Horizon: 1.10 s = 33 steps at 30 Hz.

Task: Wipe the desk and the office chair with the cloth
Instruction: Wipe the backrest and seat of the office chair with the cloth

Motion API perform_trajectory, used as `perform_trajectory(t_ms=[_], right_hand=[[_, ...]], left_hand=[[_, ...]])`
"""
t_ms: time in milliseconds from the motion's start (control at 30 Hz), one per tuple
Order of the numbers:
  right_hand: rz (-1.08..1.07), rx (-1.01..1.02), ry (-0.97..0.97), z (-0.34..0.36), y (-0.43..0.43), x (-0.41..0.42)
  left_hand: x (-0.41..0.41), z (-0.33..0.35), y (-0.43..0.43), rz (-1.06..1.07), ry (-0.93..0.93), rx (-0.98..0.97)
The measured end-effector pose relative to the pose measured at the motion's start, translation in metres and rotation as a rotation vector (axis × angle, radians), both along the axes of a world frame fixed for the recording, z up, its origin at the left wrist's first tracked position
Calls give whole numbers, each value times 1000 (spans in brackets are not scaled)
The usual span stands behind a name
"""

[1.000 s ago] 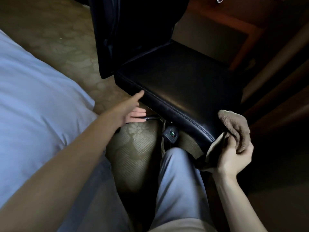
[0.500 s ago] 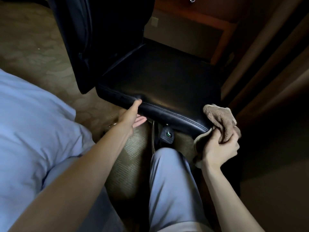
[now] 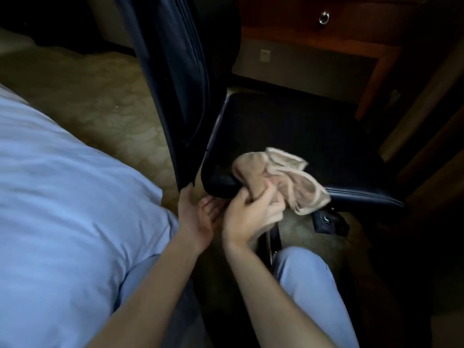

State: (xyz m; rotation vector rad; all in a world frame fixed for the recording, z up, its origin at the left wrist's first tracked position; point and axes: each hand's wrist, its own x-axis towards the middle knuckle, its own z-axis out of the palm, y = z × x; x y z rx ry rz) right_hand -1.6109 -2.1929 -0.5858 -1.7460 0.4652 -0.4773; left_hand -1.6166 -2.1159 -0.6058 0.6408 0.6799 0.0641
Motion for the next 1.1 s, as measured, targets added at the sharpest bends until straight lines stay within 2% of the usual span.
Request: perform_trajectory(t_ms=[100,167,200,300,400,467,567,733,833,867,900,1000,1100], right_hand=[[322,82,37,-2,26,-12],[603,264,99,3,27,-10],[672,351,95,9,22,-8],[539,516,-11,23,-13,0],[322,403,-242,42,-60,14],[200,314,-350,56,-89,31],[113,261,-410,73,-123,51],[114,296,-405,73,-141,52],[153,310,-399,73,-141,45],[158,304,-415,75,-140,42],[153,296,-434,76,-140,38],[143,295,-499,78,-146,30],[137,281,-522,80,-152,36]], left_hand=[[-8,1,12,54,-111,-39],[-9,-1,14,92,-74,-33],[-9,1,16,95,-13,23],[-2,2,15,-23,89,190],[11,8,-5,-332,127,406],[22,13,-24,-405,139,429],[43,23,-38,-344,119,413],[62,21,-22,-252,153,559],[81,26,-3,-157,182,422],[88,30,2,-104,196,433],[96,35,7,-50,240,537],[114,52,9,-56,359,1179],[113,63,-22,-232,244,1532]])
